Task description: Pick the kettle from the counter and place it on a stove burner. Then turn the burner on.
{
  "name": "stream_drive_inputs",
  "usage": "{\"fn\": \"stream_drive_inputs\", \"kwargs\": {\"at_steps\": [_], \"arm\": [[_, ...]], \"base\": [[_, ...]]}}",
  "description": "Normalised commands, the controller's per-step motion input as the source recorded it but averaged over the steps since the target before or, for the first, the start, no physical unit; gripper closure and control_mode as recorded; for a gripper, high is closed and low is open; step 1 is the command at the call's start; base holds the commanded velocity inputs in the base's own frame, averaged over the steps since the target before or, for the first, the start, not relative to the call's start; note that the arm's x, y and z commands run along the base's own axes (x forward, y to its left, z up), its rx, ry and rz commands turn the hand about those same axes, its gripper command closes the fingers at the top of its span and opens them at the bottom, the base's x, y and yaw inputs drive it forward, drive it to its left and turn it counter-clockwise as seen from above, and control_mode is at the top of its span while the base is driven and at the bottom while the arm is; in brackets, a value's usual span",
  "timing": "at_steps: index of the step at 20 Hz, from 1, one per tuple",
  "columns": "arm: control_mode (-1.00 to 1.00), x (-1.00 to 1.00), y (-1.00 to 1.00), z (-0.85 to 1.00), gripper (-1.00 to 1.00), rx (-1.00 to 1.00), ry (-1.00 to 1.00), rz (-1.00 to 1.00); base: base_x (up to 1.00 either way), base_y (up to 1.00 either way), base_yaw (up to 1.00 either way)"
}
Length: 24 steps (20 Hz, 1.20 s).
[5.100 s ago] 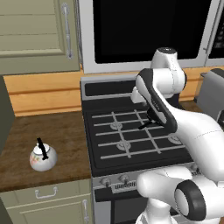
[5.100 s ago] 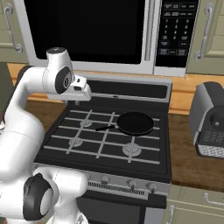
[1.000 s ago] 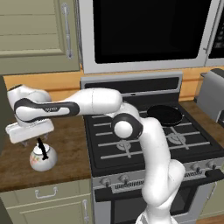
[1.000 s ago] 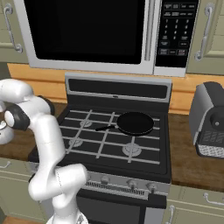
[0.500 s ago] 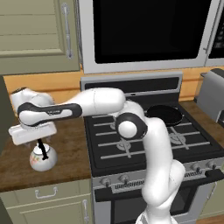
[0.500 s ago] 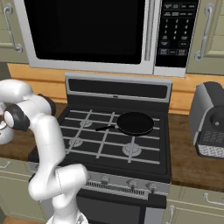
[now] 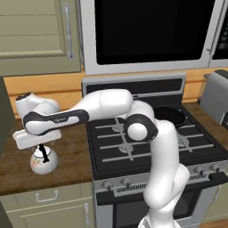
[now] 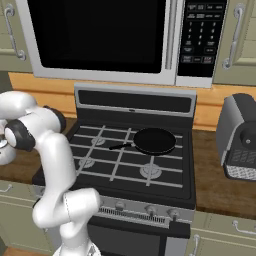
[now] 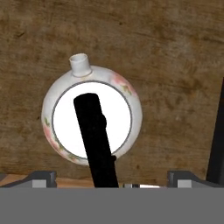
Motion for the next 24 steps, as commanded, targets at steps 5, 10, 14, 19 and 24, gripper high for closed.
{"fn": "stream_drive_inputs", "kwargs": {"at_steps": [5,10,14,19,24], "arm": [[-1.00,0.00,-0.03,-0.08,-1.00,0.04,-0.01,0.00],[-1.00,0.00,0.00,-0.11,-1.00,0.02,0.00,0.00],[-1.00,0.00,0.00,-0.15,-1.00,0.01,0.00,0.00],[-1.00,0.00,0.00,-0.05,1.00,0.00,0.00,0.00],[-1.00,-0.01,0.00,0.01,1.00,0.00,0.00,0.00]], "base": [[0.00,0.00,0.00],[0.00,0.00,0.00],[0.00,0.00,0.00],[0.00,0.00,0.00],[0.00,0.00,0.00]]}}
